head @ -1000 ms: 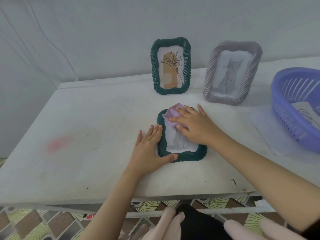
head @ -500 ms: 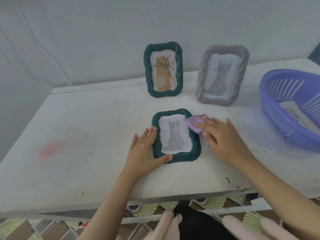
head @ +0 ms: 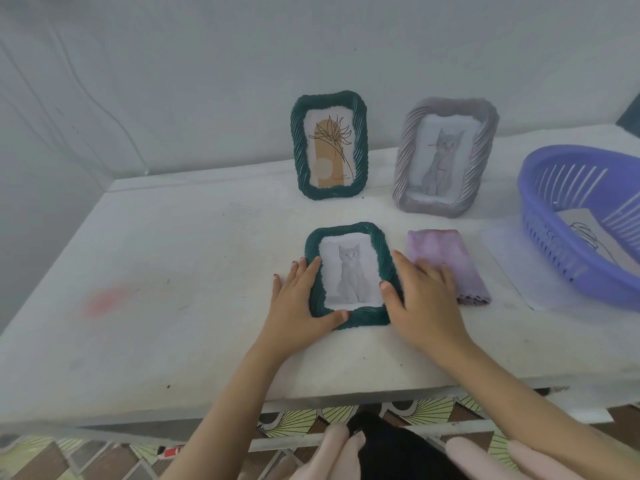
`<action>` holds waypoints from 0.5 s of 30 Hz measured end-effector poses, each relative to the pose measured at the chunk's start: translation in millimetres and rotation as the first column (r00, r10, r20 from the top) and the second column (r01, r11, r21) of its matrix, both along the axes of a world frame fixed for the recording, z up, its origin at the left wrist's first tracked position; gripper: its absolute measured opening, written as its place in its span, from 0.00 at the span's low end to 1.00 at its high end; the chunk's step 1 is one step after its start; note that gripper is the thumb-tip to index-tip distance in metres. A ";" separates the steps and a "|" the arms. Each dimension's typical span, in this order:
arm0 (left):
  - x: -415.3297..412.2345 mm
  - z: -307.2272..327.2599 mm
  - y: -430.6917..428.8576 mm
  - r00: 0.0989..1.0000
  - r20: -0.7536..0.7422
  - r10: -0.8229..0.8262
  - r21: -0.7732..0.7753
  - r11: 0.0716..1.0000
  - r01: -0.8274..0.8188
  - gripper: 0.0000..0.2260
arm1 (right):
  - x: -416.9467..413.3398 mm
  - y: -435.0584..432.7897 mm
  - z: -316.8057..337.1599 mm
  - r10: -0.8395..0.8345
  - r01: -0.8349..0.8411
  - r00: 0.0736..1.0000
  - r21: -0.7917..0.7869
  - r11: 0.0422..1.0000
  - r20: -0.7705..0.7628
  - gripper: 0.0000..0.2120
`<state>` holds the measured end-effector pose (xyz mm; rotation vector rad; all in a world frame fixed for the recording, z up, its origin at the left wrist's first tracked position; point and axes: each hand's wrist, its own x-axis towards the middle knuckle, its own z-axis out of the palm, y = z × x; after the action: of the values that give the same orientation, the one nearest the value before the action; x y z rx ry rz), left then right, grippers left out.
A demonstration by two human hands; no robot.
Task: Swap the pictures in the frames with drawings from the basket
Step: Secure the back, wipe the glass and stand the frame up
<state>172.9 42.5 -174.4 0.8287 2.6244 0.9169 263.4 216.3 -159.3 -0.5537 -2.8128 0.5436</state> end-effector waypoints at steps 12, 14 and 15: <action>14.5 23.6 -1.4 0.949 0.316 -0.006 0.578 0.794 -0.187 0.30 | -11.8 -4.6 18.9 -0.243 -0.083 0.935 -0.824 0.561 -0.259 0.23; 10.8 32.1 -4.7 0.916 0.400 -0.028 0.694 0.662 -0.282 0.22 | -12.2 0.9 24.5 -0.260 -0.130 0.933 -0.909 0.397 -0.247 0.22; 8.2 36.2 -6.8 0.893 0.450 -0.028 0.725 0.596 -0.346 0.17 | -12.7 3.8 25.7 -0.252 -0.154 0.935 -0.925 0.347 -0.250 0.23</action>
<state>181.2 35.7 -138.2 0.4330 1.8519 2.1324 250.7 220.1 -133.6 -0.6039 -1.8202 2.0741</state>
